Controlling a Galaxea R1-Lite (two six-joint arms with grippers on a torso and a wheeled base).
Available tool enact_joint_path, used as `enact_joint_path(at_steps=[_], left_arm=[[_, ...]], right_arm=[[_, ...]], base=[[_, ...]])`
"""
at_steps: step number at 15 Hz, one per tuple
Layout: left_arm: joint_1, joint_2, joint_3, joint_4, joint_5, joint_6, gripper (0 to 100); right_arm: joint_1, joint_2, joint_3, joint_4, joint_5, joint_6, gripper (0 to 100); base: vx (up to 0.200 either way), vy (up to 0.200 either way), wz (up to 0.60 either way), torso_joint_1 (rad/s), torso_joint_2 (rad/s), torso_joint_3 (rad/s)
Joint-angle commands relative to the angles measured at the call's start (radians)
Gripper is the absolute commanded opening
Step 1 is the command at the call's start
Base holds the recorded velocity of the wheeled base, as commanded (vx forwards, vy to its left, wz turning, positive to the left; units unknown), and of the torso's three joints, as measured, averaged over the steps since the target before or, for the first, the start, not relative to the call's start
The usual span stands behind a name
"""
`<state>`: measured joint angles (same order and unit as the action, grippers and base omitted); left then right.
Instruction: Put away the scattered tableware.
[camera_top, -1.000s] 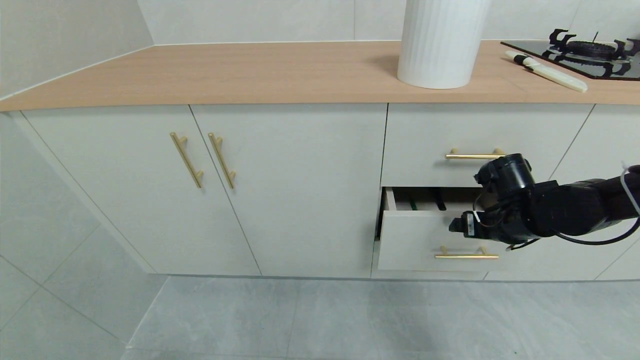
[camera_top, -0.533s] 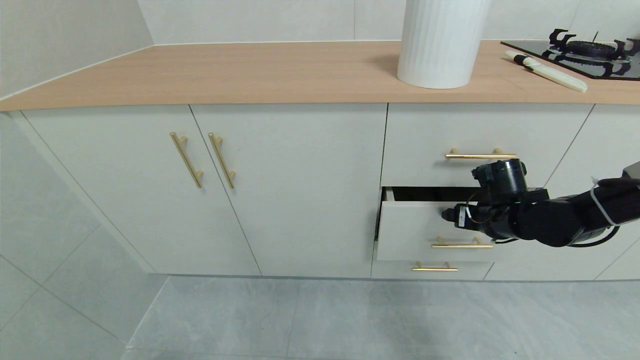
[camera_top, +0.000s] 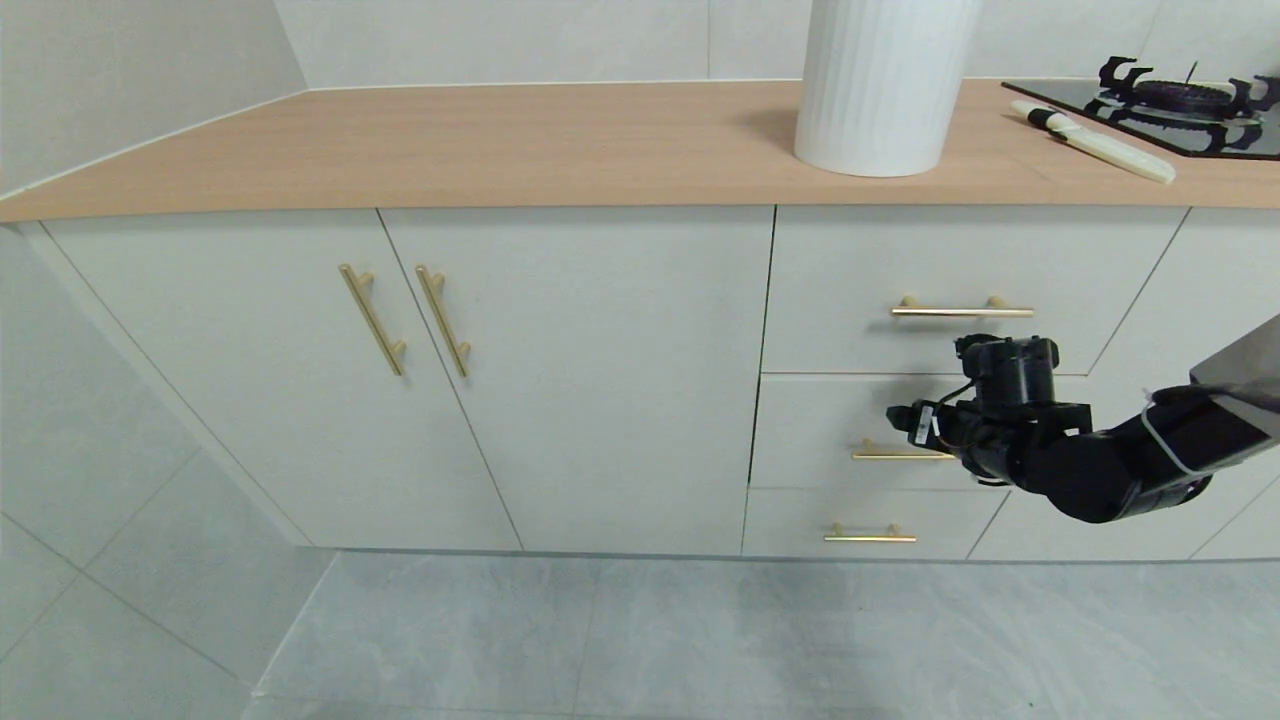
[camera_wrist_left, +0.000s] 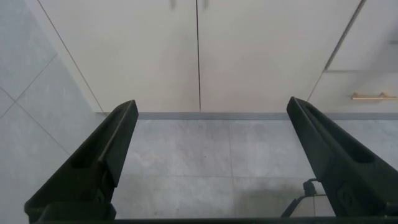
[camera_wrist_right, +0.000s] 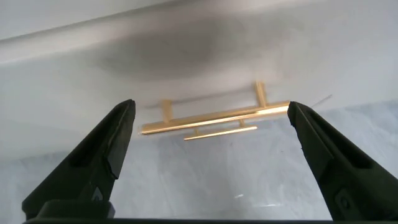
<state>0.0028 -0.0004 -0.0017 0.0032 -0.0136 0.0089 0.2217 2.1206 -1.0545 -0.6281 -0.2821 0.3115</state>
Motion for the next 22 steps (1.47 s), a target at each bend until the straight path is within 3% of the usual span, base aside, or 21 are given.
enact_joint_path(at_steps=[1,17,20,22], left_arm=[[0.000,0.000,0.000,0.000,0.000,0.000,100],[0.000,0.000,0.000,0.000,0.000,0.000,100],[0.000,0.000,0.000,0.000,0.000,0.000,100],[0.000,0.000,0.000,0.000,0.000,0.000,100]], right_arm=[[-0.010,0.030,-0.004,-0.035,-0.012,-0.002,100],[-0.056,0.119,-0.116,-0.097,-0.100,0.040,100],[-0.059,0.102,-0.104,-0.097,-0.098,0.040,100],[-0.054,0.005,-0.013,-0.088,-0.086,0.037,100]], base=[[0.000,0.000,0.00,0.000,0.00,0.000],[0.000,0.000,0.00,0.000,0.00,0.000],[0.000,0.000,0.00,0.000,0.00,0.000],[0.000,0.000,0.00,0.000,0.00,0.000]])
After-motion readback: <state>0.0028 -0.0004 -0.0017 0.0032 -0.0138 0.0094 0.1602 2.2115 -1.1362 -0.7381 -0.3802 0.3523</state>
